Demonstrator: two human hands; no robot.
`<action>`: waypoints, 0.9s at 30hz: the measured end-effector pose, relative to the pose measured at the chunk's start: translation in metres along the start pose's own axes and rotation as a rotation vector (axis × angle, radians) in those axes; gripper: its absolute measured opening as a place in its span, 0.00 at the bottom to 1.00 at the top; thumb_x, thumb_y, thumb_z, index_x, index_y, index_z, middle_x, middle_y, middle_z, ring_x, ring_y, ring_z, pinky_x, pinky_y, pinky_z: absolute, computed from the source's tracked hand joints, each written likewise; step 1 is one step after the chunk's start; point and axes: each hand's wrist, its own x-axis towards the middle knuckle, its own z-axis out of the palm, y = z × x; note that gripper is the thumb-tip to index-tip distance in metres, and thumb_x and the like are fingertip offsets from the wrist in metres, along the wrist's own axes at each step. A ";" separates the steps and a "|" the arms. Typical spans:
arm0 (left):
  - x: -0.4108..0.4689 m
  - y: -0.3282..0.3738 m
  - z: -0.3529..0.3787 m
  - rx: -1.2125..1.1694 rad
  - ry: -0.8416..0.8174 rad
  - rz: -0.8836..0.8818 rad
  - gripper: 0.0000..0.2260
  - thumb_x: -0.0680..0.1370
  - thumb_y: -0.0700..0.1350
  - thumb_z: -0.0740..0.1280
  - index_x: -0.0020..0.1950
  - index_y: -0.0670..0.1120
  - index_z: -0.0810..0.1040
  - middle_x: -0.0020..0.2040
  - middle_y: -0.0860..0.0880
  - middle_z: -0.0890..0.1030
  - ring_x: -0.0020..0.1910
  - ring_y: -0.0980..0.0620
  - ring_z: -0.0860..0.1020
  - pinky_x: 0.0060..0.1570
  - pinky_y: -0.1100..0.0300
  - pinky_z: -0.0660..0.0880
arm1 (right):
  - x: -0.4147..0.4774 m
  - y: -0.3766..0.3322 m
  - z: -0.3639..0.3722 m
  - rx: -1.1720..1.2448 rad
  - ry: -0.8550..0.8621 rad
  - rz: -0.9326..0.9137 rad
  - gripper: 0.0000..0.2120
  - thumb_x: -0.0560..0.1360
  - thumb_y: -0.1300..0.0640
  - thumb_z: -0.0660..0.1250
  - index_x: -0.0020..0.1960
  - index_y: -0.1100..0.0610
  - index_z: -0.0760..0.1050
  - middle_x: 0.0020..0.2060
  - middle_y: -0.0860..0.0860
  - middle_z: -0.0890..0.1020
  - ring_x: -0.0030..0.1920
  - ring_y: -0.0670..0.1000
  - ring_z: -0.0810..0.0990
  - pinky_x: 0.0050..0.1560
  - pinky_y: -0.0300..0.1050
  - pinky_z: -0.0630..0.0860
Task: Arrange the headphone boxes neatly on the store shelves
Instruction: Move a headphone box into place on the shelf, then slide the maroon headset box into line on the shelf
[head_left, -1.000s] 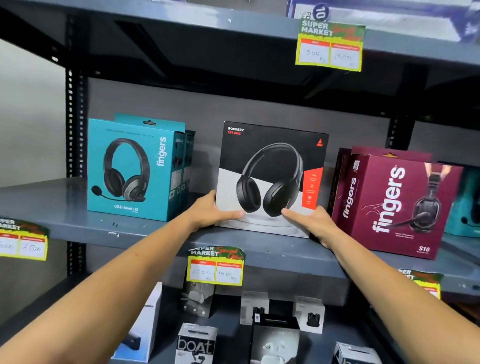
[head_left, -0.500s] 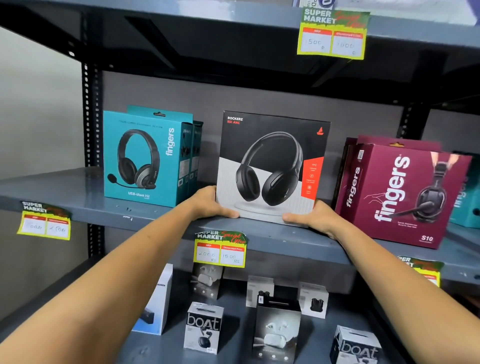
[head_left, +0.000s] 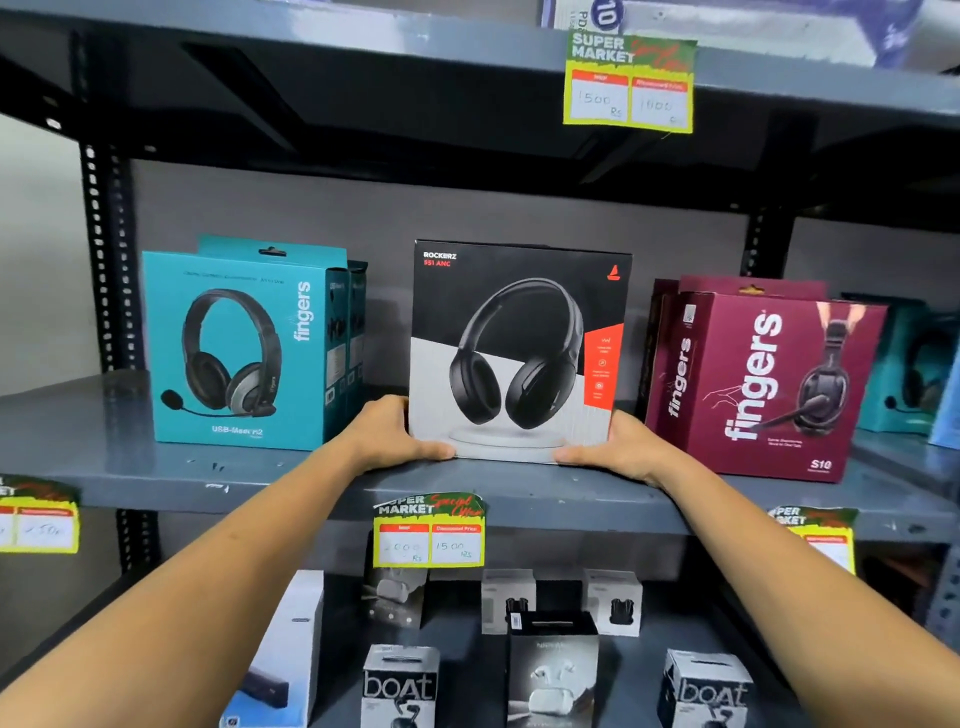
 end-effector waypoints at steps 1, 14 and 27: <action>0.000 0.000 0.000 0.006 -0.001 0.012 0.24 0.61 0.60 0.79 0.51 0.54 0.76 0.55 0.51 0.82 0.43 0.61 0.76 0.37 0.70 0.69 | 0.000 0.000 0.000 -0.031 0.013 -0.008 0.46 0.49 0.34 0.81 0.64 0.46 0.74 0.56 0.40 0.81 0.56 0.42 0.79 0.60 0.44 0.74; -0.010 0.006 -0.003 -0.075 0.042 -0.070 0.36 0.52 0.66 0.80 0.55 0.51 0.79 0.52 0.55 0.82 0.48 0.56 0.78 0.46 0.62 0.74 | -0.011 -0.015 0.002 -0.093 0.135 -0.043 0.37 0.54 0.40 0.81 0.59 0.47 0.75 0.53 0.43 0.81 0.54 0.47 0.79 0.49 0.39 0.74; -0.050 0.123 0.093 -0.125 0.828 0.301 0.20 0.63 0.53 0.79 0.36 0.52 0.67 0.31 0.56 0.71 0.32 0.56 0.71 0.32 0.64 0.62 | -0.096 0.038 -0.098 -0.482 1.104 -0.671 0.14 0.70 0.49 0.73 0.46 0.59 0.78 0.56 0.59 0.76 0.57 0.55 0.73 0.62 0.35 0.65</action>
